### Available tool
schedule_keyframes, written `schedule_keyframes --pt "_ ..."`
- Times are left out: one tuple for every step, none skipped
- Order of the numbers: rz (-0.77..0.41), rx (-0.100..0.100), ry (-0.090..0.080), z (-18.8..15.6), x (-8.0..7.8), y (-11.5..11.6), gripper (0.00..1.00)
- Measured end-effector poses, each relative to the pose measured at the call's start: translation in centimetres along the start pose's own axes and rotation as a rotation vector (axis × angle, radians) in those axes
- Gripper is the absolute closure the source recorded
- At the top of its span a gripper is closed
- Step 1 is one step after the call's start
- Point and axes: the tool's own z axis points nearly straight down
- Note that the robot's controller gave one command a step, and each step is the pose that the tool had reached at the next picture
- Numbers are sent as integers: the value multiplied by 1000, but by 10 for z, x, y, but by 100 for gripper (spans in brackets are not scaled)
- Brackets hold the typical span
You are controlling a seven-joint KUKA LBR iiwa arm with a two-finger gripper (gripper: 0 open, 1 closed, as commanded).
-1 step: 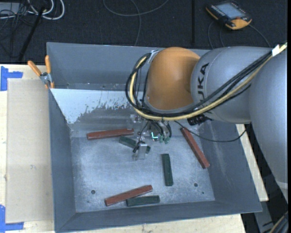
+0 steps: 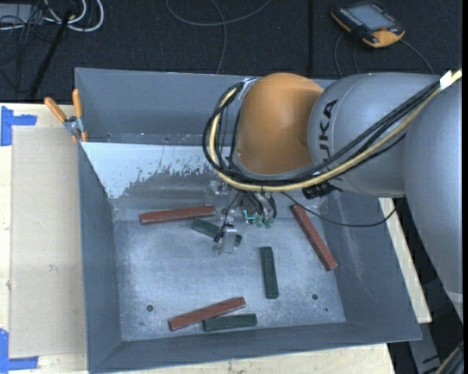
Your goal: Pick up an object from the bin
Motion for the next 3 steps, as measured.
schedule_keyframes --pt "64 -1 -7 46 -12 -6 0" --pt "-49 0 2 74 -2 -44 0" --pt "-94 1 3 77 -1 -53 0"
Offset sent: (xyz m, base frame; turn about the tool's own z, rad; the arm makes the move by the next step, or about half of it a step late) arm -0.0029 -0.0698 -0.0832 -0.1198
